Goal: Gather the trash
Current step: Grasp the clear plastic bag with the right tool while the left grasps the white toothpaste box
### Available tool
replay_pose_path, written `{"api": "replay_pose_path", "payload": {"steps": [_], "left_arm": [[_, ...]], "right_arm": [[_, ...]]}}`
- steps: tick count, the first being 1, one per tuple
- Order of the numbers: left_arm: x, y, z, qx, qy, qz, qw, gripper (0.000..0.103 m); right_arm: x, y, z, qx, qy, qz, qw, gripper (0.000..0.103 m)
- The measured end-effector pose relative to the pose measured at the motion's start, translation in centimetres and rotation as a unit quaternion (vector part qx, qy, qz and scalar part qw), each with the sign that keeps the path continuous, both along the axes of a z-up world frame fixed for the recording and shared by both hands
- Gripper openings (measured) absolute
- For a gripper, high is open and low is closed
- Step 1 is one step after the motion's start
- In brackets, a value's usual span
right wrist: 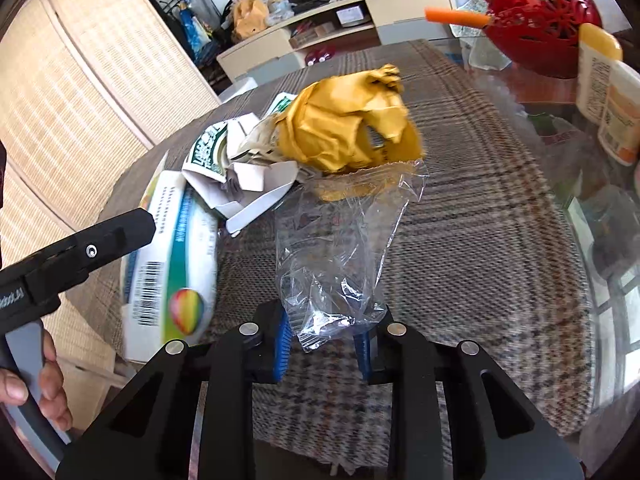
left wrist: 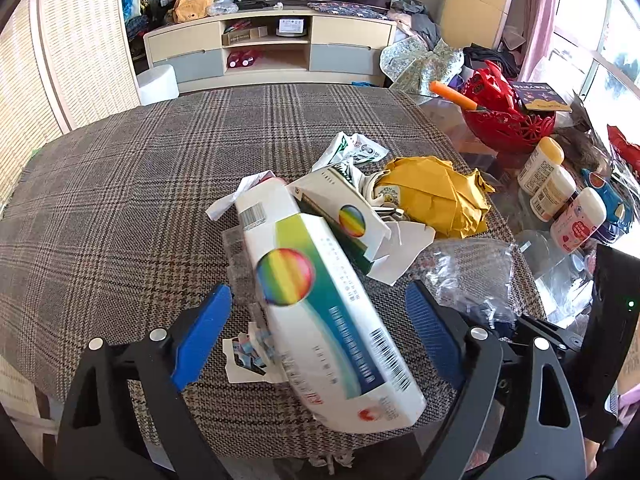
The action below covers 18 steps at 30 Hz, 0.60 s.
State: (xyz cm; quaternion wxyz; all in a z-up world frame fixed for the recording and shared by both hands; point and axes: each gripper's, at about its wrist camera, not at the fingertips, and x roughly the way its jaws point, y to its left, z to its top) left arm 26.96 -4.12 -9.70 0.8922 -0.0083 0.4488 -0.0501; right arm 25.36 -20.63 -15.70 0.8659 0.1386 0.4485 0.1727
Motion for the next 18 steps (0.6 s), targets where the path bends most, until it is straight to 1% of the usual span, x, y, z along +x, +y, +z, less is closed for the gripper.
{"api": "replay_pose_path", "payload": {"steps": [2, 6, 10, 12, 18], "left_arm": [[-0.1, -0.5, -0.1, 0.011, 0.005, -0.001, 0.9999, 0.084], [-0.5, -1.1, -0.9, 0.028, 0.022, 0.011, 0.9993, 0.084], [-0.8, -1.7, -1.7, 0.009, 0.032, 0.012, 0.9994, 0.080], [-0.7, -2.2, -1.8, 0.008, 0.030, 0.009, 0.9995, 0.078], [-0.4, -4.1, -3.1, 0.012, 0.046, -0.004, 0.9988, 0.067]], "right_arm": [[-0.4, -1.3, 0.4, -0.001, -0.005, -0.013, 1.000, 0.027], [-1.6, -3.1, 1.2, 0.005, -0.014, -0.017, 1.000, 0.027], [-2.7, -3.6, 1.5, -0.003, -0.017, -0.008, 1.000, 0.027], [-3.1, -4.1, 1.6, -0.002, -0.019, -0.010, 1.000, 0.027], [-4.5, -7.0, 1.7, -0.005, -0.025, -0.036, 0.999, 0.026]]}}
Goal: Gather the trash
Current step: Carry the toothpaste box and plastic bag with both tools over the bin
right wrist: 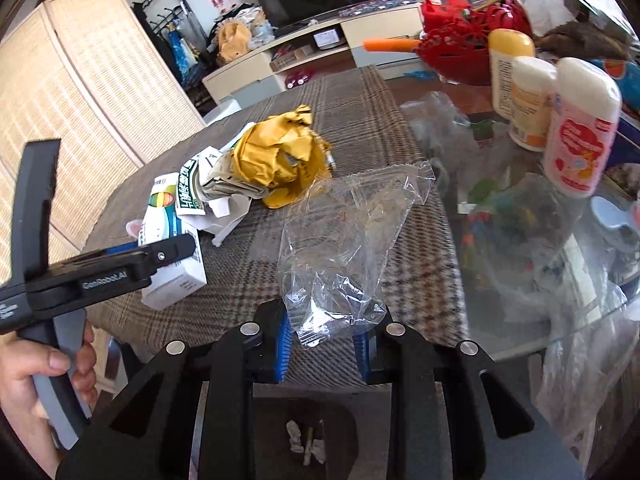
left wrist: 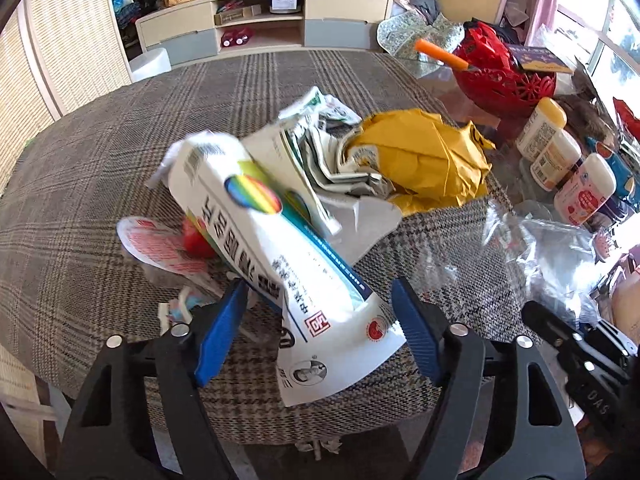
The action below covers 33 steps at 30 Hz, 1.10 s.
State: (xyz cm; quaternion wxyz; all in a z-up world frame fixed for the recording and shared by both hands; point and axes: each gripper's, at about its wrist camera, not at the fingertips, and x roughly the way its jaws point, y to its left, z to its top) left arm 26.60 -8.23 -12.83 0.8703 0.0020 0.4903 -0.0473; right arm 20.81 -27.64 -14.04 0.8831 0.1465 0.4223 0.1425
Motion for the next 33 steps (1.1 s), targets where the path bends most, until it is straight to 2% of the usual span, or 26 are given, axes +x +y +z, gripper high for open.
{"api": "replay_pose_path", "payload": {"steps": [1, 2, 6, 11, 16, 22, 28, 33], "left_arm": [[0.0, -0.2, -0.3, -0.001, 0.005, -0.002, 1.0000, 0.055], [-0.1, -0.3, -0.8, 0.002, 0.012, 0.000, 0.9999, 0.051], [-1.4, -0.2, -0.8, 0.003, 0.005, -0.009, 0.9999, 0.050], [-4.1, 0.5, 0.7, -0.004, -0.013, -0.013, 0.9998, 0.050], [-8.4, 1.8, 2.5, -0.025, -0.029, -0.014, 0.9992, 0.050], [-13.6, 3.1, 3.1, -0.048, -0.040, -0.018, 0.9979, 0.050], [-19.1, 3.7, 1.4, -0.067, -0.044, -0.036, 0.9961, 0.050], [-22.0, 4.3, -1.9, -0.080, -0.029, -0.042, 0.9955, 0.050]], "right_arm": [[-0.2, -0.5, 0.0, 0.003, 0.000, -0.004, 1.000, 0.026], [-0.3, -0.9, -0.1, 0.004, 0.001, -0.006, 1.000, 0.026], [-1.2, -1.4, -0.2, 0.005, 0.004, -0.009, 1.000, 0.026], [-2.6, -0.5, 0.7, 0.006, -0.003, -0.001, 1.000, 0.026], [-5.1, 0.9, 2.1, -0.010, -0.009, 0.003, 1.000, 0.026], [-9.0, 2.1, 3.0, -0.012, -0.013, 0.009, 1.000, 0.026], [-13.1, 3.7, 2.1, -0.014, -0.003, 0.020, 1.000, 0.026], [-15.6, 4.8, -0.2, -0.014, 0.022, 0.028, 0.999, 0.026]]}}
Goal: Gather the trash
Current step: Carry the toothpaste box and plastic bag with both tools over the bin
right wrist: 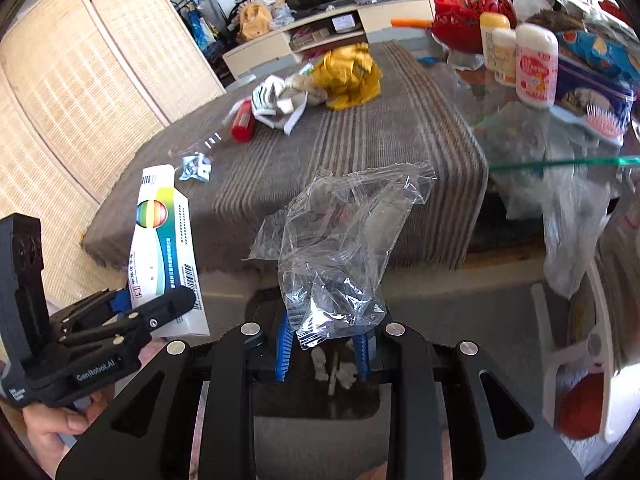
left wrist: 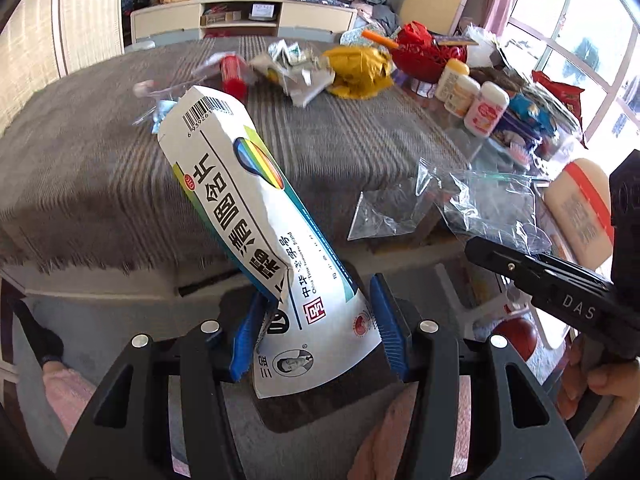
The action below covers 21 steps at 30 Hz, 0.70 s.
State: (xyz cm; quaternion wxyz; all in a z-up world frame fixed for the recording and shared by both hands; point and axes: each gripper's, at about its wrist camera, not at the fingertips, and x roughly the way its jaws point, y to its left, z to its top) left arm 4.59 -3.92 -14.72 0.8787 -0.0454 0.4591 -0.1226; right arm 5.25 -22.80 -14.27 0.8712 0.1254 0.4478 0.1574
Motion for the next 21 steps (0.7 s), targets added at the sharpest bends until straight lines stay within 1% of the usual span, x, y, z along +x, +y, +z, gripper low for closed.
{"api": "replay_pose_path", "payload": {"steps": [3, 9, 16, 21], "left_arm": [[-1.0, 0.3, -2.5, -0.012, 0.017, -0.006, 0.9998, 0.050], [-1.3, -0.2, -7.2, -0.017, 0.055, -0.021, 0.9981, 0.050], [-0.7, -0.4, -11.6, -0.017, 0.100, -0.027, 0.9944, 0.050], [-0.1, -0.6, -14.2, -0.023, 0.126, -0.036, 0.9911, 0.050]], "right_arm": [[-0.8, 0.4, -2.1, 0.000, 0.025, 0.003, 1.000, 0.026], [-0.4, 1.4, -5.6, -0.008, 0.067, 0.008, 0.998, 0.026], [1.1, 2.7, -10.2, -0.004, 0.131, 0.015, 0.991, 0.026], [2.0, 3.9, -12.3, -0.004, 0.161, 0.024, 0.987, 0.026]]}}
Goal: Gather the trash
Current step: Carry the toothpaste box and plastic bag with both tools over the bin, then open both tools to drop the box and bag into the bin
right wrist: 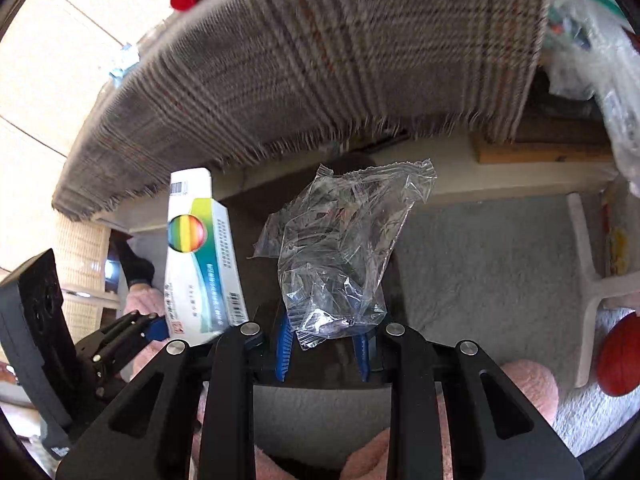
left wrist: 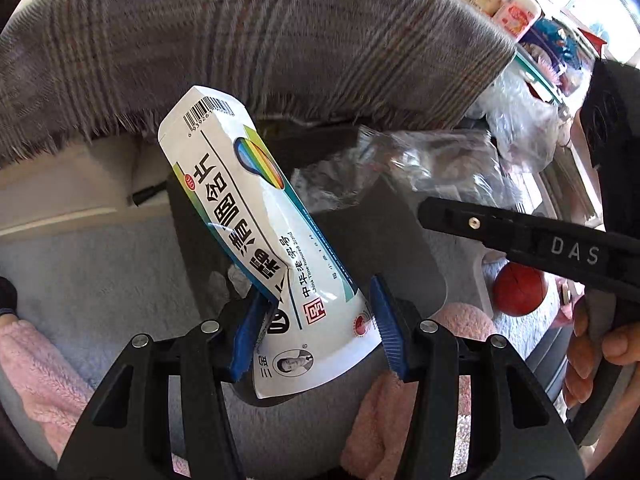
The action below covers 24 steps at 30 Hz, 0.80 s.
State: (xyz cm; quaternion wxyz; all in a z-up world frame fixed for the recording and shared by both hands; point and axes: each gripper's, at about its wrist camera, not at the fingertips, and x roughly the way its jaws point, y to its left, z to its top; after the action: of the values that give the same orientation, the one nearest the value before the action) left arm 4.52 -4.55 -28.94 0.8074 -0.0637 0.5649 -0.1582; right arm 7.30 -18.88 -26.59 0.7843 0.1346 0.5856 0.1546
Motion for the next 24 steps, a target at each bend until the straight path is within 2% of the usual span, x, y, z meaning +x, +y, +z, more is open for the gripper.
{"api": "replay_pose_path", "payload": {"steps": [6, 9, 12, 14, 16, 19, 22, 24], "left_arm": [[0.9, -0.1, -2.3, -0.006, 0.028, -0.008, 0.9996, 0.050], [1.3, 0.2, -2.7, -0.007, 0.033, -0.004, 0.9994, 0.051], [1.6, 0.2, -2.8, -0.011, 0.035, 0.000, 0.9993, 0.059], [1.7, 0.4, -2.6, -0.009, 0.031, 0.001, 0.9995, 0.063], [1.6, 0.6, -2.3, -0.007, 0.028, 0.001, 0.9996, 0.068], [1.2, 0.8, -1.3, -0.002, 0.016, 0.006, 0.9998, 0.077], [0.9, 1.3, -0.2, 0.002, 0.007, 0.010, 0.9999, 0.083], [0.4, 1.8, 0.5, 0.005, -0.001, 0.014, 0.9999, 0.087]], "right_arm": [[1.2, 1.2, -1.4, -0.005, 0.021, 0.014, 1.000, 0.030], [1.6, 1.6, -1.9, -0.005, 0.028, 0.009, 1.000, 0.036], [2.0, 1.7, -2.3, -0.005, 0.033, 0.008, 0.999, 0.042], [1.9, 1.6, -2.5, -0.001, 0.034, 0.006, 0.999, 0.050], [2.0, 1.5, -2.4, 0.000, 0.031, 0.002, 1.000, 0.052], [1.8, 1.0, -1.8, 0.002, 0.023, -0.004, 1.000, 0.071], [1.5, 0.3, -0.9, -0.005, 0.008, -0.016, 1.000, 0.081], [1.2, 0.0, -0.3, -0.011, -0.001, -0.021, 1.000, 0.092]]}}
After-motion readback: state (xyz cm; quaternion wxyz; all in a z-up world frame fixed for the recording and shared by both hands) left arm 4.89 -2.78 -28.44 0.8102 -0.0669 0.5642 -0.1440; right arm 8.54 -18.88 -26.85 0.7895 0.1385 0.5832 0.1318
